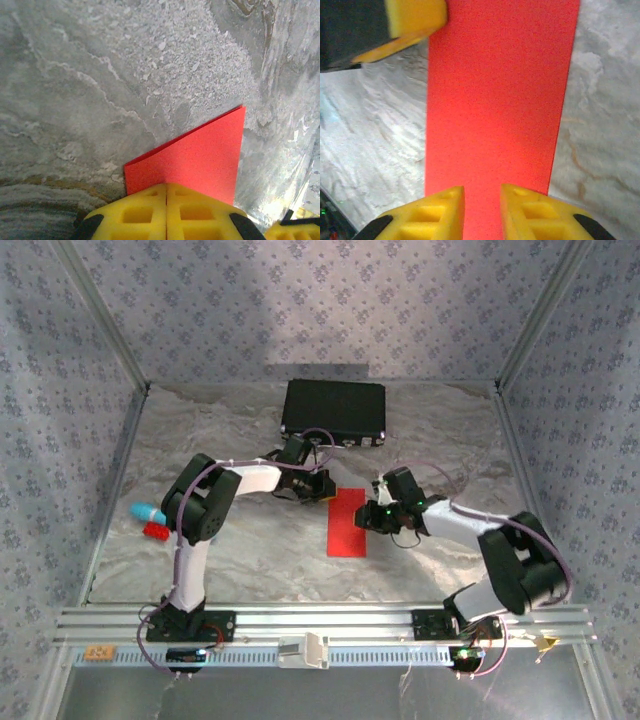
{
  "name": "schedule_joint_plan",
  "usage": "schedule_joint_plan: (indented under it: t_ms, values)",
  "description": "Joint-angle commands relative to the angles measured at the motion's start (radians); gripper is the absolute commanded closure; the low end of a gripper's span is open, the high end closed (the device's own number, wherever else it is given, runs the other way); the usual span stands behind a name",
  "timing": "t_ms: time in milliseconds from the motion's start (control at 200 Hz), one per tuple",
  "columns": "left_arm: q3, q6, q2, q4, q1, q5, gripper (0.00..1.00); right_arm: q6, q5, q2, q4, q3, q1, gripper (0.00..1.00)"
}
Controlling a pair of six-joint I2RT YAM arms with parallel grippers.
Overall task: Fold a paper plane with a square sheet of paper (pick it up from the middle)
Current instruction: Fold the triangle a second time at the center of the table.
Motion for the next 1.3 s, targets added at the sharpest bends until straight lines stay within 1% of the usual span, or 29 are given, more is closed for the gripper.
schedule_joint_plan:
  t_ms: [0, 65, 190, 325, 415, 805, 919, 1014, 1294]
  values:
    - [-0.038, -0.016, 0.011, 0.01, -0.003, -0.032, 0.93, 0.128, 0.042, -0.105, -0.072, -0.063, 0.022, 0.67]
    - [-0.043, -0.024, 0.012, 0.017, -0.002, -0.029, 0.93, 0.164, 0.052, -0.154, -0.105, -0.09, 0.035, 0.63]
    - [-0.042, -0.03, 0.014, 0.004, -0.002, -0.033, 0.94, 0.224, 0.06, -0.21, -0.189, -0.118, 0.063, 0.64]
    - [-0.048, -0.04, 0.015, 0.001, -0.003, -0.028, 0.95, 0.304, 0.054, -0.265, -0.151, -0.176, 0.108, 0.63]
    - [-0.048, -0.04, 0.015, 0.002, -0.002, -0.025, 0.95, 0.34, 0.05, -0.27, -0.114, -0.204, 0.126, 0.62]
    - [-0.058, -0.045, 0.01, 0.007, -0.002, -0.019, 0.95, 0.349, 0.052, -0.166, -0.032, -0.191, 0.149, 0.63]
    - [-0.059, -0.047, 0.013, 0.01, -0.002, -0.019, 0.95, 0.344, 0.04, -0.132, 0.008, -0.186, 0.154, 0.65]
    - [-0.06, -0.047, 0.015, 0.011, -0.002, -0.018, 0.95, 0.344, 0.049, -0.138, 0.027, -0.185, 0.158, 0.7]
    - [-0.06, -0.05, 0.018, 0.015, -0.005, -0.018, 0.95, 0.316, 0.059, -0.199, 0.028, -0.158, 0.161, 0.69]
